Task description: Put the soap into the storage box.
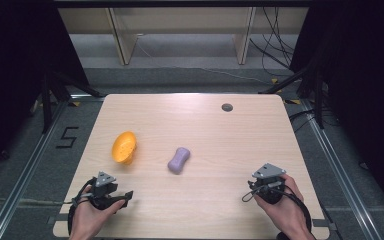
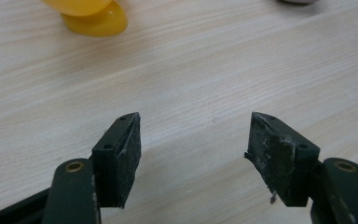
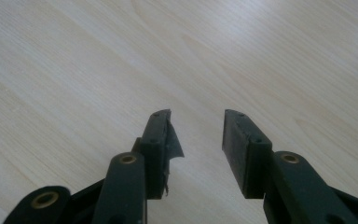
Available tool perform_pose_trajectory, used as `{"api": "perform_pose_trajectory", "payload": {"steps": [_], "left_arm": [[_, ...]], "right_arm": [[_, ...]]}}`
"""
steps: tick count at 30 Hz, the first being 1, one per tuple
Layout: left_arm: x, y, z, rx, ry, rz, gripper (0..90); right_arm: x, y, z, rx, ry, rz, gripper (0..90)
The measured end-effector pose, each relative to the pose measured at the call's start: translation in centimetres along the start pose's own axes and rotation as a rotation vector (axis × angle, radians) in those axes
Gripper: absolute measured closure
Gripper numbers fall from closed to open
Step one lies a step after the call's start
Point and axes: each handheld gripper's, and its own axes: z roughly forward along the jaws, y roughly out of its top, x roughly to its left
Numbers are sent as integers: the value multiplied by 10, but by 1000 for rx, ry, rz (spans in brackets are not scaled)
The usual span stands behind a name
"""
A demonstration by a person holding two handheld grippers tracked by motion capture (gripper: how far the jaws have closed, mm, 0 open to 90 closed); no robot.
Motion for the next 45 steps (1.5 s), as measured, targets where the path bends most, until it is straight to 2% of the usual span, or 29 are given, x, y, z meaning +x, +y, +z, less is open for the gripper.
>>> {"api": "perform_pose_trajectory", "payload": {"steps": [1, 2, 4, 5, 6, 7, 8, 10, 13, 15, 19, 20, 24, 25, 27, 28, 30, 34, 39, 40, 41, 42, 45], "left_arm": [[-1, 1, 1, -15, 1, -1, 344], [-2, 3, 1, -5, -12, -2, 344], [-4, 7, 0, -2, -10, 16, 348], [-5, 7, 2, -16, -1, 19, 348], [-5, 9, 0, 0, -8, 27, 348], [-7, 10, 1, -13, 0, 29, 352], [-7, 13, 1, -1, -1, 36, 353], [-10, 17, 1, -6, 4, 57, 359], [-15, 28, 0, 16, -20, 67, 368], [-19, 36, 1, 40, -30, 86, 376], [-24, 51, 6, 138, -33, 107, 376], [-25, 55, 5, 168, -38, 123, 376], [-29, 73, 7, 206, -33, 139, 380], [-30, 78, 8, 214, -31, 148, 381], [-33, 88, 10, 233, -19, 168, 410], [-35, 92, 12, 246, -19, 161, 414], [-38, 101, 16, 277, -12, 166, 415], [-44, 116, 28, 309, -28, 155, 415], [-52, 134, 42, 325, -42, 128, 414], [-54, 137, 44, 328, -46, 117, 416], [-55, 140, 47, 334, -50, 107, 416], [-58, 142, 49, 341, -49, 78, 416], [-58, 150, 57, 365, -46, 94, 404]], "right_arm": [[0, -1, 1, -8, -8, -15, 623], [0, -1, 1, -8, -6, -15, 623], [1, -1, -1, 2, -4, 7, 623], [0, -1, -1, 3, -3, -2, 622], [1, -2, -1, 1, -6, 5, 622], [1, -2, -2, 5, -4, 18, 621], [2, -2, -2, 1, -7, 20, 620], [1, -2, -2, 4, -5, 7, 618], [1, -2, -2, 6, -6, 8, 615], [1, -2, -2, 6, -5, 9, 612], [2, -2, -1, 9, 1, 20, 607], [2, -3, -1, 13, 4, 33, 606], [3, -3, -1, 22, 4, 38, 603], [3, -3, 0, 18, -12, 27, 602], [3, -3, 0, 25, -8, 23, 601], [4, -2, -1, 34, -3, 39, 600], [3, -2, -1, 32, 3, 27, 600], [3, -2, -1, 35, -4, 41, 599], [3, -3, -1, 36, 2, 43, 599], [3, -3, -1, 33, 2, 45, 598], [2, -3, 0, 24, -3, 26, 598], [2, -3, 0, 27, -1, 28, 599], [2, -3, 0, 27, 3, 35, 599]]}}
